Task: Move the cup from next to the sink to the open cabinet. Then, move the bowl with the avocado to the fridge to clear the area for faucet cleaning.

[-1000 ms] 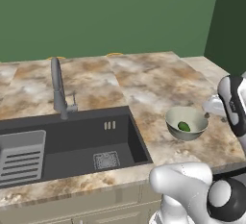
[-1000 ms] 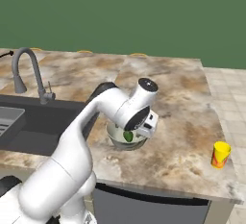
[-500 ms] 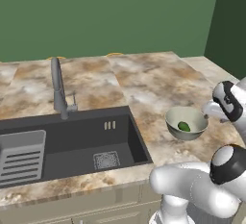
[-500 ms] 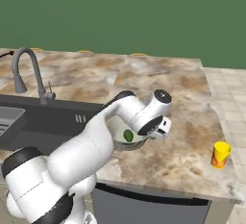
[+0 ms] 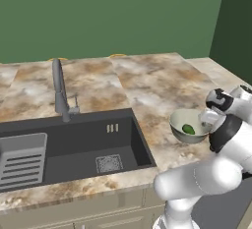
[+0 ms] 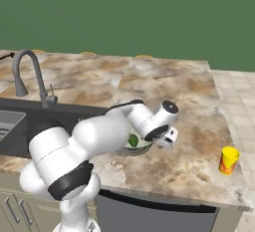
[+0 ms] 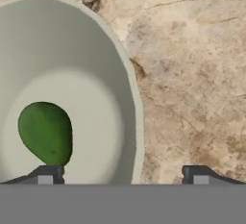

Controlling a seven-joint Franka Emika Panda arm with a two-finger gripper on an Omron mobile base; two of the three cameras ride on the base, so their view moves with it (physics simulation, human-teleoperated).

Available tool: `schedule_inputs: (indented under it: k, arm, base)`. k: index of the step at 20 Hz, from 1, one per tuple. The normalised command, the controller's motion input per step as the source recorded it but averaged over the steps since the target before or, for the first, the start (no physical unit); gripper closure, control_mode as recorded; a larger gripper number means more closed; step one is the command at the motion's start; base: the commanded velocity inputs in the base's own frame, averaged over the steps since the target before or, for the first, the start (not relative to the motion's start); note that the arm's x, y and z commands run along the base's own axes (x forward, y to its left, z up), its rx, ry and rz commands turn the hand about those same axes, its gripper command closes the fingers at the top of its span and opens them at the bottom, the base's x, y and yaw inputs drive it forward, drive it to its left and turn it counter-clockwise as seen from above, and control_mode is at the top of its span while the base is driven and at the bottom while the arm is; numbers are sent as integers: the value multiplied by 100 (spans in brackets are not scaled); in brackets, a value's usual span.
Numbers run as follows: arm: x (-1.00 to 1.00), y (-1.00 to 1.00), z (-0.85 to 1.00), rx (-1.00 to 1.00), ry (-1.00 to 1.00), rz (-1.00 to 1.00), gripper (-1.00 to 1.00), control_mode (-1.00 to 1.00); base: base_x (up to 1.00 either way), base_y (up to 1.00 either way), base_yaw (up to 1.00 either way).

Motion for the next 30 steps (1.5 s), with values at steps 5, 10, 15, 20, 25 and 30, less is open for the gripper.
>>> schedule_inputs:
  k: [5, 10, 15, 20, 25, 30]
  arm:
    - [28, 11, -52, 0, 5, 0, 100, -100]
    - [6, 0, -3, 0, 0, -1, 100, -100]
    - [-10, 0, 87, 0, -6, -17, 100, -100]
    - [-16, 9, 100, 0, -7, -28, 100, -100]
    - [-7, 44, 94, 0, -1, -45, 100, -100]
    - [-84, 81, 38, 0, -8, -51, 100, -100]
  base:
    - [0, 0, 0]
    - [0, 0, 0]
    - [0, 0, 0]
    - [0, 0, 0]
    - [0, 0, 0]
    - [0, 0, 0]
